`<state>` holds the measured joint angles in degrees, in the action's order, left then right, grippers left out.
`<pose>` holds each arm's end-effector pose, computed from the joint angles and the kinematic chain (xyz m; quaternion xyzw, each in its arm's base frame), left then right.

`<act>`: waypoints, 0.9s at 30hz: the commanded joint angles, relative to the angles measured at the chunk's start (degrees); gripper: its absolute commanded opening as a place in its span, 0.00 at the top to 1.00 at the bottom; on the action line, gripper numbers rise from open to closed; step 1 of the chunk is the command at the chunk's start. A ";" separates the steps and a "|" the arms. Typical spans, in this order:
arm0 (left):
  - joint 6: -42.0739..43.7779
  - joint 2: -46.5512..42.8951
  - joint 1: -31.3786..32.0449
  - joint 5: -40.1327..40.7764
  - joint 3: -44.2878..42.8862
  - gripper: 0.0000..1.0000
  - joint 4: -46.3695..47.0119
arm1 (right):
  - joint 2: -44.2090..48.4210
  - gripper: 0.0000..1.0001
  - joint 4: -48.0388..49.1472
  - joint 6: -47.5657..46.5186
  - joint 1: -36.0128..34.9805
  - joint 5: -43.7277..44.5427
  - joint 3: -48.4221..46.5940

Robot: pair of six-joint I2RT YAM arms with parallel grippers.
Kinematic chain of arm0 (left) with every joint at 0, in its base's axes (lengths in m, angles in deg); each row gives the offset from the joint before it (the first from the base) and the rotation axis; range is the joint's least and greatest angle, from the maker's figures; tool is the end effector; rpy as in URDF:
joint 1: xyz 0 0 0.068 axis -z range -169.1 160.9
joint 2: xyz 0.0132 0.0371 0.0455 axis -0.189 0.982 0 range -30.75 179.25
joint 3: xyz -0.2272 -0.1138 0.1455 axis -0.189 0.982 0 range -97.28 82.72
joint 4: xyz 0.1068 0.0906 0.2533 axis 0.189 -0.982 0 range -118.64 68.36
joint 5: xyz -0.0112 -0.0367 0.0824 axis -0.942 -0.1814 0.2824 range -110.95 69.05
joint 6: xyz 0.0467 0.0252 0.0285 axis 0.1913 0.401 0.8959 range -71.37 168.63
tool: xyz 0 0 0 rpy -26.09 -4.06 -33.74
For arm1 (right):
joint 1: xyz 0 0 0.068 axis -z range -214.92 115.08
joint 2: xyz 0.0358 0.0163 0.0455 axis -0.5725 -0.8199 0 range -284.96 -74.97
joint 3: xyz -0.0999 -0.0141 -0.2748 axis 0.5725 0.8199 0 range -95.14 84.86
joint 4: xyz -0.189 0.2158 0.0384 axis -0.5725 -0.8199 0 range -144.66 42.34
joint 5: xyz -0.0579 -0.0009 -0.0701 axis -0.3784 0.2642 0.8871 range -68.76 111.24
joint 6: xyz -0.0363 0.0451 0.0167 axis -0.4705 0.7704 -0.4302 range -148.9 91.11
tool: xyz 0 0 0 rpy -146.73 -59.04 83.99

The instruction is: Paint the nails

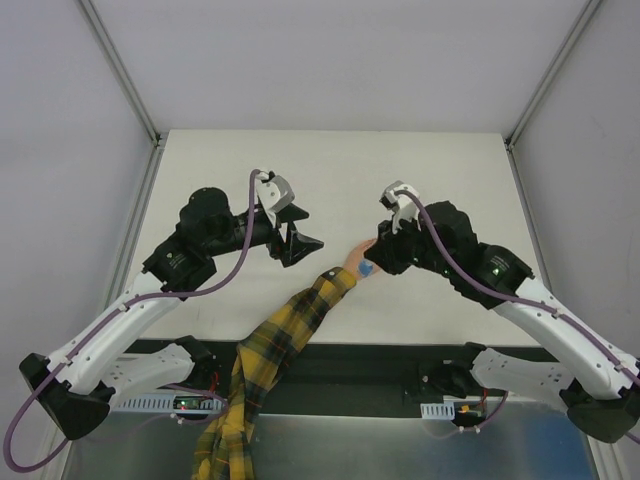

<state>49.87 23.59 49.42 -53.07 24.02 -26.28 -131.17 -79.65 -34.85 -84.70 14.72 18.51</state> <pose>0.1691 -0.1650 0.4248 0.4151 0.5743 -0.4024 0.5795 0.1456 0.1800 0.4134 -0.4147 0.7162 0.2524 0.5014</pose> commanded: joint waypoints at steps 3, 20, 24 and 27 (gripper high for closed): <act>-1.06 -0.91 -0.47 12.78 1.04 0.25 2.80 | 3.38 1.00 0.17 8.14 9.16 29.96 8.66; -2.55 0.41 -0.11 10.85 0.95 0.25 2.80 | -0.56 0.99 21.08 10.70 41.67 32.20 29.77; -2.55 0.58 -0.03 11.02 0.95 0.25 2.71 | -2.41 0.99 23.02 10.44 45.20 30.35 31.19; -2.73 0.76 -0.03 10.50 0.95 0.25 2.80 | -3.55 0.99 23.72 11.67 45.91 30.43 31.45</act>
<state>48.12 24.14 49.44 -42.88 25.13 -25.73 -133.66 -61.09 -24.77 -39.85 45.84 49.88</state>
